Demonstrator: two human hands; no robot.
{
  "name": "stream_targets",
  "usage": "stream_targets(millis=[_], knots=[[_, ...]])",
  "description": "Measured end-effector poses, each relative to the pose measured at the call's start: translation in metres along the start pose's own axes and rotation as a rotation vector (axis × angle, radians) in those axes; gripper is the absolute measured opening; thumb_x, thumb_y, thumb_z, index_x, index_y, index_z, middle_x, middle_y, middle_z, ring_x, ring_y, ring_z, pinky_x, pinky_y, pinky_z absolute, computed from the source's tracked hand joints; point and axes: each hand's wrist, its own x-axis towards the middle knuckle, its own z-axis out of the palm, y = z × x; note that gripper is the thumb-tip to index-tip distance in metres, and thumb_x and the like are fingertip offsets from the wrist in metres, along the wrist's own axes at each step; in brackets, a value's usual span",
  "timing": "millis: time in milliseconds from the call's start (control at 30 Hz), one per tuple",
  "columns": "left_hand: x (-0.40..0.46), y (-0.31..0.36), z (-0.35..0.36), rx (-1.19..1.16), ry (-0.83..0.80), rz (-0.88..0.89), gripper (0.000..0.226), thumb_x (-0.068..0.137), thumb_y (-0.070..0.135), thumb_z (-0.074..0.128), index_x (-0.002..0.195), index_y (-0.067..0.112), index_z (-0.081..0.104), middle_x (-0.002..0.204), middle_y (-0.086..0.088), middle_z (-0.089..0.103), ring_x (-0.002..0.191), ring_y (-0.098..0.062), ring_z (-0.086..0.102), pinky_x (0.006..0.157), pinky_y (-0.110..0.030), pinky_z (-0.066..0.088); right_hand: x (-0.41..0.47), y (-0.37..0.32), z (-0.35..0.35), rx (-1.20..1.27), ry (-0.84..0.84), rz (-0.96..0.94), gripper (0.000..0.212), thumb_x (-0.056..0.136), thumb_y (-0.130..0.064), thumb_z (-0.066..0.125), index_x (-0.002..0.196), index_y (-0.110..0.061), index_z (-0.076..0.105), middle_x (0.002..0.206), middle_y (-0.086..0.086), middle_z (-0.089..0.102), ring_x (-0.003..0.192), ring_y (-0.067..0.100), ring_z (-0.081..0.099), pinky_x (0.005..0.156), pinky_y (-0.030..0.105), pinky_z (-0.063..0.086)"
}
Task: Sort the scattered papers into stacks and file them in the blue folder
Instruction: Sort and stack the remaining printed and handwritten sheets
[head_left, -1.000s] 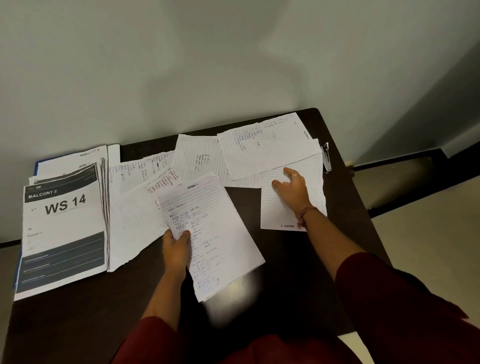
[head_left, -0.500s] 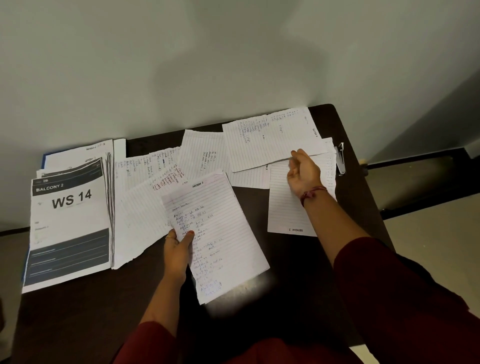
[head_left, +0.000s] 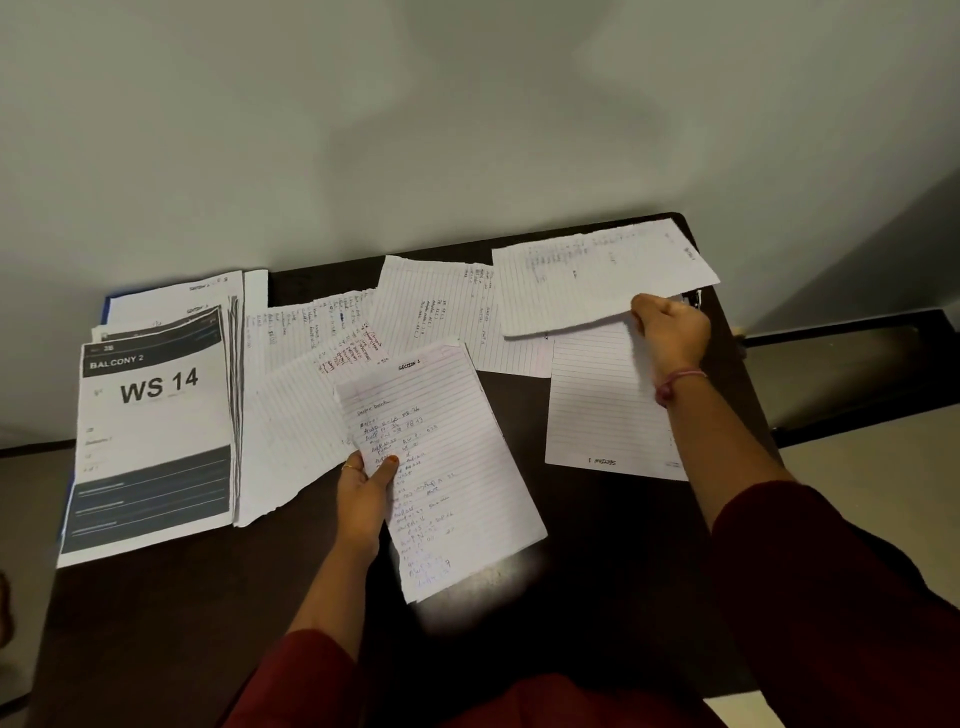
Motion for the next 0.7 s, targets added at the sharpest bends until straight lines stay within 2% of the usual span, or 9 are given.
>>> stream_targets(millis=[67,133,233,367,467,533,600,667,700], knots=[[0.0,0.0,0.0,0.008,0.002,0.001,0.033,0.093,-0.002,0.053,0.125,0.007,0.052,0.122,-0.009,0.064,0.109,-0.025,0.063,0.097,-0.043,0.048,-0.001,0.005,-0.019,-0.048,-0.012,-0.024,0.014,0.082,-0.003,0.069,0.096,-0.004,0.069,0.078,-0.003,0.063,0.068,0.002,0.058,0.059,0.007,0.048],[0.0,0.001,0.0,0.006,0.0,-0.003,0.031,0.093,-0.002,0.054,0.123,0.008,0.052,0.12,-0.009,0.064,0.107,-0.025,0.064,0.095,-0.041,0.049,0.003,0.014,-0.037,-0.155,-0.065,-0.029,0.021,0.081,-0.001,0.068,0.102,-0.006,0.067,0.08,-0.003,0.061,0.074,0.007,0.058,0.069,0.015,0.052],[0.0,0.002,0.0,-0.006,0.007,-0.009,0.032,0.093,-0.003,0.053,0.123,0.008,0.052,0.121,-0.009,0.064,0.107,-0.024,0.063,0.093,-0.038,0.049,0.005,0.027,-0.058,-0.253,-0.15,0.017,0.03,0.083,0.002,0.061,0.111,-0.007,0.064,0.069,-0.002,0.052,0.064,0.009,0.052,0.064,0.021,0.048],[-0.003,0.001,0.001,-0.017,0.019,-0.003,0.033,0.093,-0.003,0.054,0.124,0.007,0.052,0.121,-0.009,0.064,0.107,-0.024,0.063,0.095,-0.04,0.049,-0.001,0.036,-0.063,-0.32,-0.189,0.043,0.031,0.085,0.003,0.057,0.114,-0.008,0.063,0.069,-0.002,0.049,0.063,0.01,0.05,0.059,0.02,0.044],[-0.006,0.0,0.0,-0.013,0.023,0.006,0.03,0.092,-0.003,0.055,0.12,0.008,0.055,0.119,-0.009,0.065,0.104,-0.023,0.065,0.091,-0.039,0.051,-0.009,0.038,-0.054,-0.41,-0.216,-0.007,0.034,0.084,0.003,0.056,0.114,-0.01,0.063,0.071,-0.004,0.047,0.062,0.009,0.045,0.061,0.02,0.043],[-0.01,0.0,-0.003,-0.017,0.012,0.014,0.025,0.092,-0.003,0.054,0.112,0.012,0.059,0.115,-0.008,0.067,0.1,-0.021,0.066,0.085,-0.037,0.053,-0.019,0.037,-0.045,-0.475,-0.217,-0.076,0.036,0.084,0.0,0.057,0.118,-0.011,0.062,0.085,-0.003,0.051,0.07,0.011,0.048,0.071,0.026,0.048],[-0.016,0.0,-0.008,-0.024,0.001,0.011,0.023,0.092,-0.003,0.053,0.104,0.016,0.06,0.107,-0.004,0.068,0.093,-0.018,0.068,0.074,-0.031,0.054,-0.028,0.037,-0.033,-0.637,-0.15,-0.161,0.036,0.085,-0.007,0.061,0.121,-0.014,0.061,0.12,0.007,0.05,0.1,0.019,0.05,0.095,0.035,0.045],[-0.023,-0.001,-0.019,-0.039,-0.001,0.008,0.023,0.093,-0.003,0.053,0.103,0.017,0.059,0.103,-0.001,0.069,0.089,-0.016,0.069,0.068,-0.028,0.054,-0.045,0.036,-0.017,-0.789,-0.047,-0.239,0.039,0.085,-0.016,0.064,0.124,-0.018,0.058,0.146,0.01,0.029,0.131,0.029,0.03,0.108,0.043,0.031],[-0.025,-0.001,-0.027,-0.044,0.006,0.008,0.023,0.093,-0.003,0.053,0.104,0.016,0.059,0.102,-0.001,0.069,0.088,-0.016,0.069,0.068,-0.028,0.055,-0.054,0.036,-0.008,-0.82,-0.032,-0.283,0.042,0.085,-0.019,0.065,0.125,-0.019,0.056,0.151,0.01,0.022,0.137,0.03,0.021,0.109,0.047,0.027]])
